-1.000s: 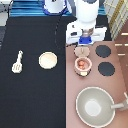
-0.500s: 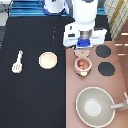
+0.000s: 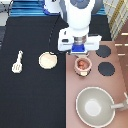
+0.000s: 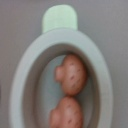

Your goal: Take the lid off the pot, put the pot on the plate, and use the tool to push the pot to the front of the table.

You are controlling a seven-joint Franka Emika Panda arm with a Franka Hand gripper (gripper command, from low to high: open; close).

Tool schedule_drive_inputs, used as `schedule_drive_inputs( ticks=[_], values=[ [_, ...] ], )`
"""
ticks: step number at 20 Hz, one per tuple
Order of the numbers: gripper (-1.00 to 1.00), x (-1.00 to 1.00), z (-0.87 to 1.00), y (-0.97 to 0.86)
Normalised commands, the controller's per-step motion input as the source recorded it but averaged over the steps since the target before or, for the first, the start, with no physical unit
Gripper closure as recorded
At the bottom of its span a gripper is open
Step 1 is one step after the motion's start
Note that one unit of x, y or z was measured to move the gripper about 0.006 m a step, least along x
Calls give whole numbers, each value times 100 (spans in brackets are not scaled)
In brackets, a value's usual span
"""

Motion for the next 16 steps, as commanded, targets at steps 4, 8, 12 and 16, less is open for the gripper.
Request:
schedule_drive_inputs(
  ticks=[4,8,12,16],
  values=[
    [-100,55,-32,-27],
    [-100,41,-33,-5],
    [-100,23,-22,7],
    [-100,19,-20,4]
  ],
)
